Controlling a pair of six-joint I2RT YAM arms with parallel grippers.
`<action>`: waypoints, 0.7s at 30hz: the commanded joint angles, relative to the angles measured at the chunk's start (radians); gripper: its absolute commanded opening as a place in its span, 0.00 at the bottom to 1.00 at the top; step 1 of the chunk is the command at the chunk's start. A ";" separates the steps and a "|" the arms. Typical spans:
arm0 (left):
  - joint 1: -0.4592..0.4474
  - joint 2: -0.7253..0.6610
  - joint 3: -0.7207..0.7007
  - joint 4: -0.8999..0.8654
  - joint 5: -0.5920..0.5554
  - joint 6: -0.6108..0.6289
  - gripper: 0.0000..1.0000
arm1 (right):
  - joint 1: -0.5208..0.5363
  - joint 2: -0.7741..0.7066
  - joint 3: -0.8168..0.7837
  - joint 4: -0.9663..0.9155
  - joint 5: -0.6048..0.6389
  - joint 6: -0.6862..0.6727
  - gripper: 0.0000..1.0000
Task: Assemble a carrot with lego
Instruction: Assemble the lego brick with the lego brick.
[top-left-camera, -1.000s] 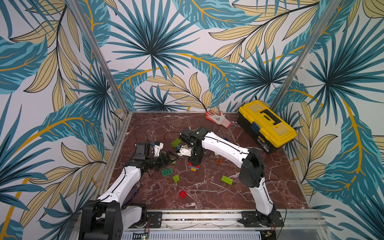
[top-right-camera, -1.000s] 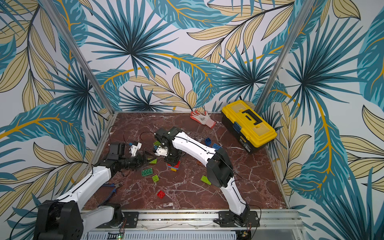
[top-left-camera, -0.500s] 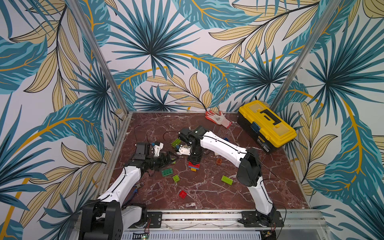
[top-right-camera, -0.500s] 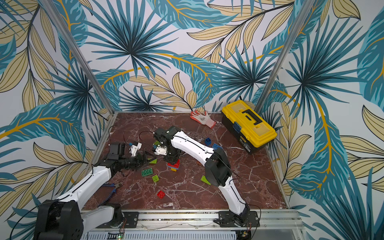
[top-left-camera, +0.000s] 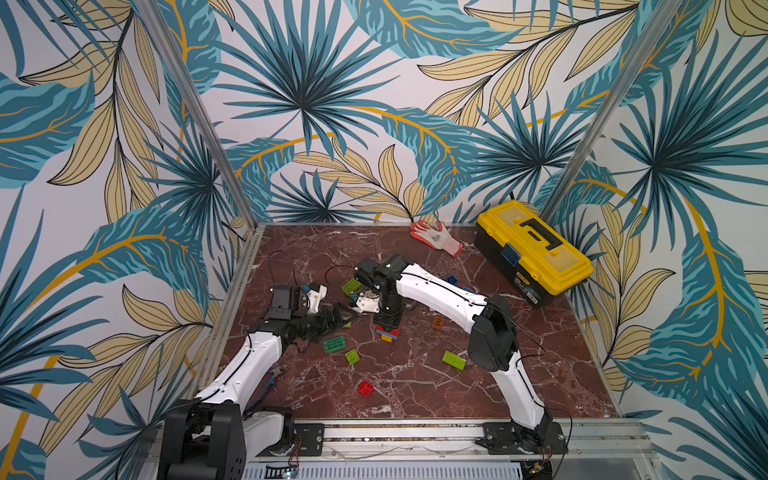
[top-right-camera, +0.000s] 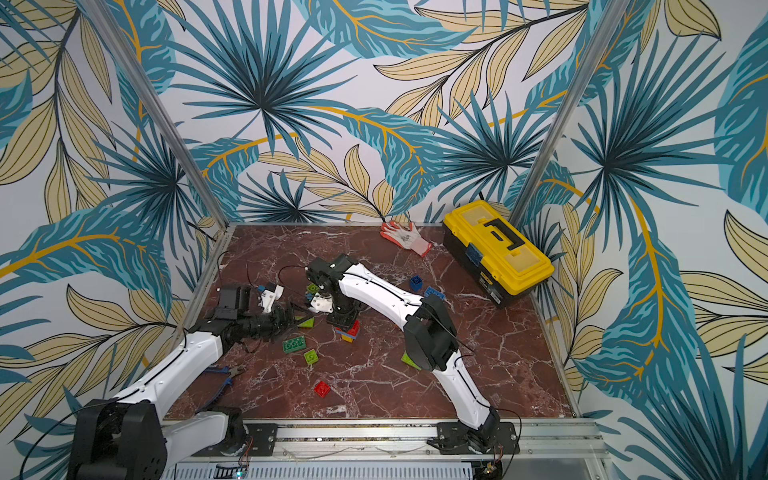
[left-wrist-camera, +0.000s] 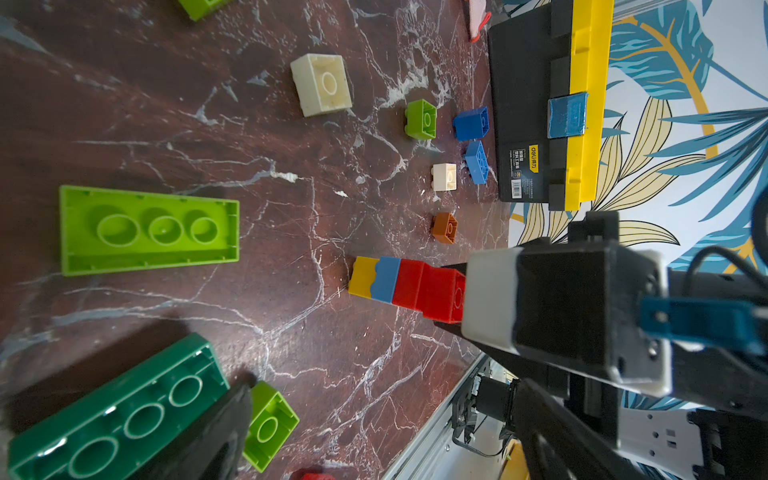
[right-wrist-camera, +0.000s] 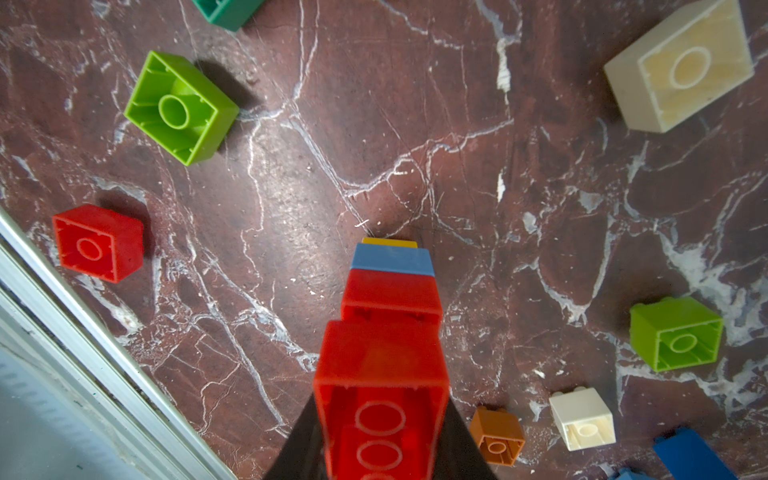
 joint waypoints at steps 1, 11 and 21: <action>0.009 0.004 0.023 0.001 0.004 0.015 0.99 | 0.004 0.025 0.013 -0.023 -0.012 -0.012 0.30; 0.008 0.003 0.022 0.006 0.004 0.015 0.99 | 0.003 0.061 0.030 -0.058 -0.012 0.012 0.30; 0.009 -0.001 0.021 0.005 0.006 0.013 0.99 | 0.003 0.084 -0.005 -0.047 -0.020 0.011 0.30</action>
